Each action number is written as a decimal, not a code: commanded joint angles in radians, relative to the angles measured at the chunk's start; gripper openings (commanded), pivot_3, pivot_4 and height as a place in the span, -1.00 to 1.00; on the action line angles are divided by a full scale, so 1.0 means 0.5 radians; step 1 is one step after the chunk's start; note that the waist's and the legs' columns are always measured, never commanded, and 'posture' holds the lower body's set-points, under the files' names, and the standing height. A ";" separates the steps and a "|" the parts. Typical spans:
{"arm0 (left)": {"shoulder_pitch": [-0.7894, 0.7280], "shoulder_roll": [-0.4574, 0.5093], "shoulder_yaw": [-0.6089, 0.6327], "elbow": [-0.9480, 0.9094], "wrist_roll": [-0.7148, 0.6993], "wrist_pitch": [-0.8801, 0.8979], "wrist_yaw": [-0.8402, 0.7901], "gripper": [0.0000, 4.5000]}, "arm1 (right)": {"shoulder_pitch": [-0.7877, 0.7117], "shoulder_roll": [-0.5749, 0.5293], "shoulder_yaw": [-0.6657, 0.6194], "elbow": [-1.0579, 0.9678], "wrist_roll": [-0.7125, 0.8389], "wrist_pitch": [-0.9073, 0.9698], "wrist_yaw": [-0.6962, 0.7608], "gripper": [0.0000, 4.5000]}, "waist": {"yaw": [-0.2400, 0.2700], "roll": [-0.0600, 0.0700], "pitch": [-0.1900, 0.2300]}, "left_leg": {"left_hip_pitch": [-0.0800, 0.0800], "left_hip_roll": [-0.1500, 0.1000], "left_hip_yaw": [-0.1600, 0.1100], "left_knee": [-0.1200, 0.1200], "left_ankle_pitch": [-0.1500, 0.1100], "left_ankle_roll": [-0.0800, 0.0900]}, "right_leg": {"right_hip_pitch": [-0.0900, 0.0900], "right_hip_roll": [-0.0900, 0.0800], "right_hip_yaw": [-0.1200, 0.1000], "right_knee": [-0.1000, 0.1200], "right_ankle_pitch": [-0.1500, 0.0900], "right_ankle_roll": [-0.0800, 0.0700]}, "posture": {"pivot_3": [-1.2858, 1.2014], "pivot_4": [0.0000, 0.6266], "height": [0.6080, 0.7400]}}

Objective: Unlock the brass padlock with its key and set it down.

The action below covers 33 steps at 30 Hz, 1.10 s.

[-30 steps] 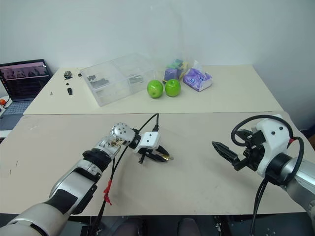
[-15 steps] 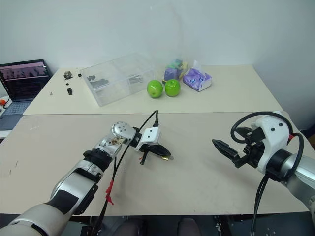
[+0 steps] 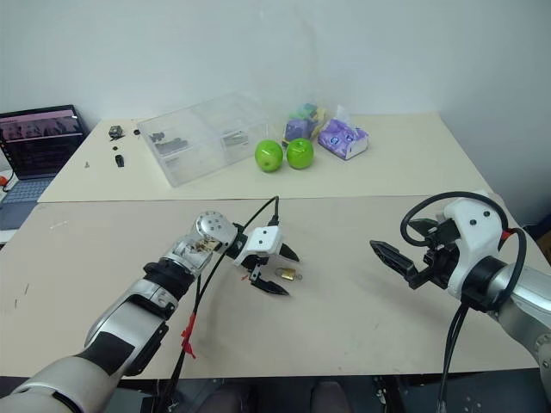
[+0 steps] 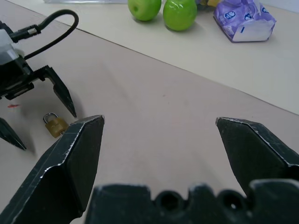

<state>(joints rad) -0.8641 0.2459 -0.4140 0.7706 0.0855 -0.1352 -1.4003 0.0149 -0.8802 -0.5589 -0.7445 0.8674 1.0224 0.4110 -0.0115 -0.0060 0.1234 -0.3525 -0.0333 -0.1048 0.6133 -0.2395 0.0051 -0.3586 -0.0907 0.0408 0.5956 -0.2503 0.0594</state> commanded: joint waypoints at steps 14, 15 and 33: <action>-0.061 -0.020 -0.047 0.078 0.088 0.001 -0.035 0.44 | -0.025 0.004 -0.022 -0.041 -0.029 -0.071 -0.011 1.00 | 0.000 0.000 0.000 | 0.001 0.000 0.000 0.001 0.000 0.000 | 0.002 0.000 0.000 0.000 0.000 0.000 | 0.03 -0.52 1.00; -0.059 -0.020 -0.043 0.069 0.080 0.005 -0.043 0.29 | -0.029 0.004 -0.023 -0.037 -0.032 -0.073 -0.010 1.00 | 0.000 0.000 0.000 | 0.001 0.000 0.000 0.001 0.000 0.000 | 0.002 0.000 0.000 0.000 0.000 0.000 | 0.03 -0.52 1.00; -0.252 -0.058 0.247 -0.248 -0.260 0.351 -0.038 -0.64 | -0.075 -0.189 0.170 -0.045 -0.191 -0.172 0.159 1.00 | 0.000 0.001 0.000 | -0.001 0.000 0.000 0.003 -0.001 0.001 | 0.001 0.000 -0.001 0.000 0.000 0.000 | 0.03 -0.52 1.00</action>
<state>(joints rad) -0.9420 0.2131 -0.3373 0.7069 0.0064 -0.0058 -1.4166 -0.0032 -0.9476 -0.4614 -0.7482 0.8112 0.9892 0.4673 -0.0113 -0.0055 0.1232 -0.3531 -0.0334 -0.1051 0.6149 -0.2399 0.0057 -0.3580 -0.0908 0.0401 0.5955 -0.2507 0.0600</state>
